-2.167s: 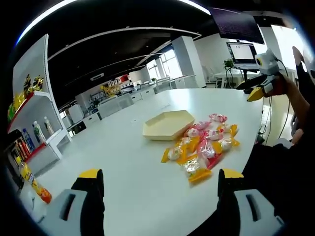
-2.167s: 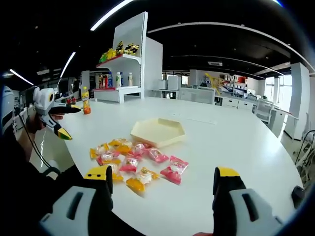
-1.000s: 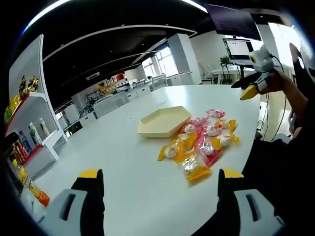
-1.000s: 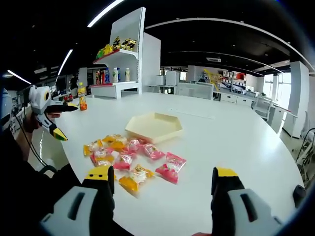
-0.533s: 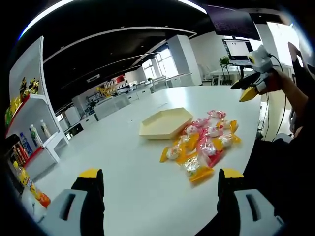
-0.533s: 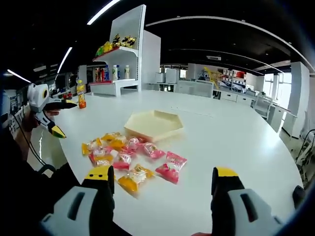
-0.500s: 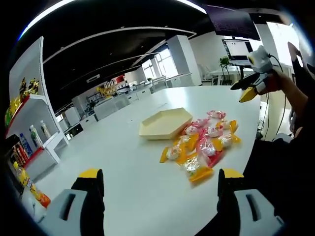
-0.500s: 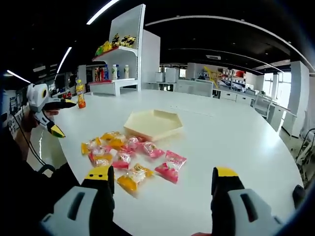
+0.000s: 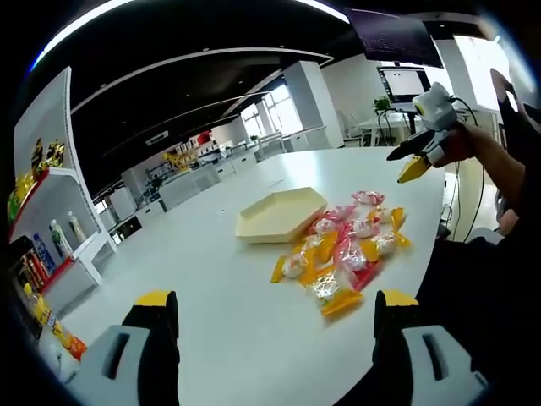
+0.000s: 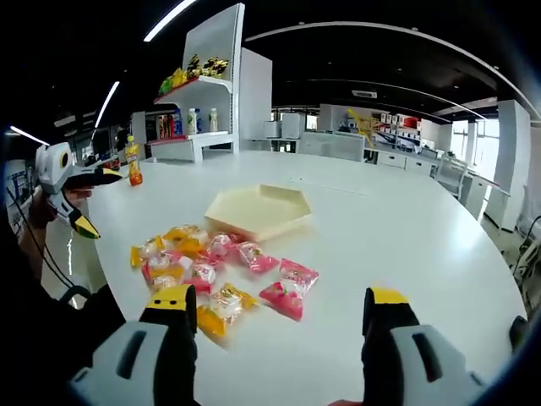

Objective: Pick up the marshmallows scattered on the table and place them into the bowl on the table

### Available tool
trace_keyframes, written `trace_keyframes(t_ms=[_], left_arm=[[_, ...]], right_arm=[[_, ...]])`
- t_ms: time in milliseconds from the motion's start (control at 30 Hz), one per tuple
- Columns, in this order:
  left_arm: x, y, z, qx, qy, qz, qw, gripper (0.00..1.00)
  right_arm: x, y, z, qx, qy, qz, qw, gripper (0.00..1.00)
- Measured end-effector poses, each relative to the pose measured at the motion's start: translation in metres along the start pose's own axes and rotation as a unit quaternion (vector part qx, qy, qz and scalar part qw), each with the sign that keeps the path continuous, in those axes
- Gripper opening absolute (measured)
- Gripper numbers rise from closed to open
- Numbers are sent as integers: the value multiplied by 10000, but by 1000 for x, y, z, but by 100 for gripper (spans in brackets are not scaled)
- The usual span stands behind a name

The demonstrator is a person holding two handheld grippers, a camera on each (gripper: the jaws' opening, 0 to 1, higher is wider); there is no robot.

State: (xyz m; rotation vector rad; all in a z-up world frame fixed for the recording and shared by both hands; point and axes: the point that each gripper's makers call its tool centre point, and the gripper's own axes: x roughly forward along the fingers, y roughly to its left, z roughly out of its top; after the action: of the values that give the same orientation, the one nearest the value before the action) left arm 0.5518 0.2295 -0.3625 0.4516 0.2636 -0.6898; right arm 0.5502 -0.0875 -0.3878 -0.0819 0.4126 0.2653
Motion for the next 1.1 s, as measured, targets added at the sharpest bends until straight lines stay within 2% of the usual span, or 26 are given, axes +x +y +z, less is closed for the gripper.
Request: trace_keyframes(t_ms=[167, 300, 567, 667, 967, 1100], left_arm=[[-1, -6, 6, -167, -116, -196, 9996, 95], [2, -1, -1, -36, 9, -76, 10000, 95], [3, -2, -4, -59, 49, -109, 9999, 95], [2, -2, -4, -59, 34, -115, 9999, 95], [7, 3, -11, -110, 119, -91, 9998, 95], [10, 7, -14, -168, 149, -48, 9997, 94]], right_arm=[[11, 4, 0, -36, 14, 41, 10000, 75], [20, 4, -1, -38, 46, 51, 10000, 74], [37, 9, -6, -123, 144, 95, 9998, 72], [44, 10, -5, -10, 127, 150, 9998, 71], [62, 8, -13, 121, 195, 165, 9996, 63], [68, 2, -20, 96, 262, 22, 9996, 60]])
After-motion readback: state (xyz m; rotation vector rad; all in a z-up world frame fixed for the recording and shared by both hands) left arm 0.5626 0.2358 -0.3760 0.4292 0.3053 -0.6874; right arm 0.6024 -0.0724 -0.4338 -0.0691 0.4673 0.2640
